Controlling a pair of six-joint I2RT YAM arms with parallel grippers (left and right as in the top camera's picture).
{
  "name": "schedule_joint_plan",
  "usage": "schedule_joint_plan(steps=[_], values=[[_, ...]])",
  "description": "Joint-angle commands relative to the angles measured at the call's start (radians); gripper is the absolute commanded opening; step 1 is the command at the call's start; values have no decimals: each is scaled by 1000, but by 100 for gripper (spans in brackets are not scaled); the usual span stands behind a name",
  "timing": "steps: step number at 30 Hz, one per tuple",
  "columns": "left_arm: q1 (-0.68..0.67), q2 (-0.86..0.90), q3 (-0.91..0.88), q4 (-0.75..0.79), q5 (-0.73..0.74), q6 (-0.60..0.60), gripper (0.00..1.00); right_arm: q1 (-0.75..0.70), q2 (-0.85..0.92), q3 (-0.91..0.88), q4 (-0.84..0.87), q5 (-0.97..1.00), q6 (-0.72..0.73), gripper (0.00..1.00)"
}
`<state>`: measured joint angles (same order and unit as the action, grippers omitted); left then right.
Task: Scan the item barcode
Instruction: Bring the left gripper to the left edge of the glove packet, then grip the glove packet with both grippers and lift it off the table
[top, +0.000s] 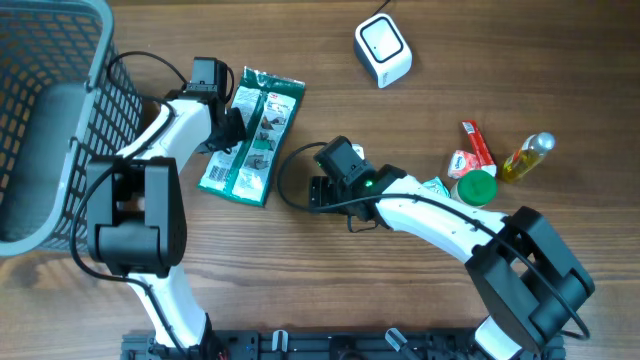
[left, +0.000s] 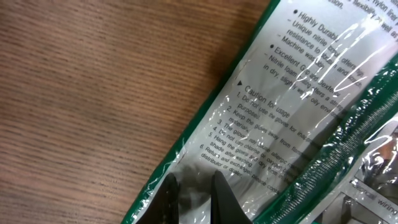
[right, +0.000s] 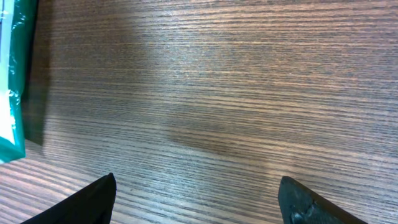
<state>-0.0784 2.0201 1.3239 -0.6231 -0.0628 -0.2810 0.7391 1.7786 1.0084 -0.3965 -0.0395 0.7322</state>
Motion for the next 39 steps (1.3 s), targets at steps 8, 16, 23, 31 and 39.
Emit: schedule_joint_plan(steps=[8,16,23,31,39], values=[[3,106,-15,4,-10,16,6,3,-2,-10,3,25,1,84],[2,106,-83,43,24,15,4,3,-2,-10,4,24,4,84],[2,106,-147,-21,159,12,4,-89,-2,-10,1,-169,-9,84],[-125,106,-148,-159,253,-19,4,-204,-2,-26,-3,-407,-107,84],[-261,84,-72,-289,264,-41,4,-204,-2,-51,22,-407,-103,84]])
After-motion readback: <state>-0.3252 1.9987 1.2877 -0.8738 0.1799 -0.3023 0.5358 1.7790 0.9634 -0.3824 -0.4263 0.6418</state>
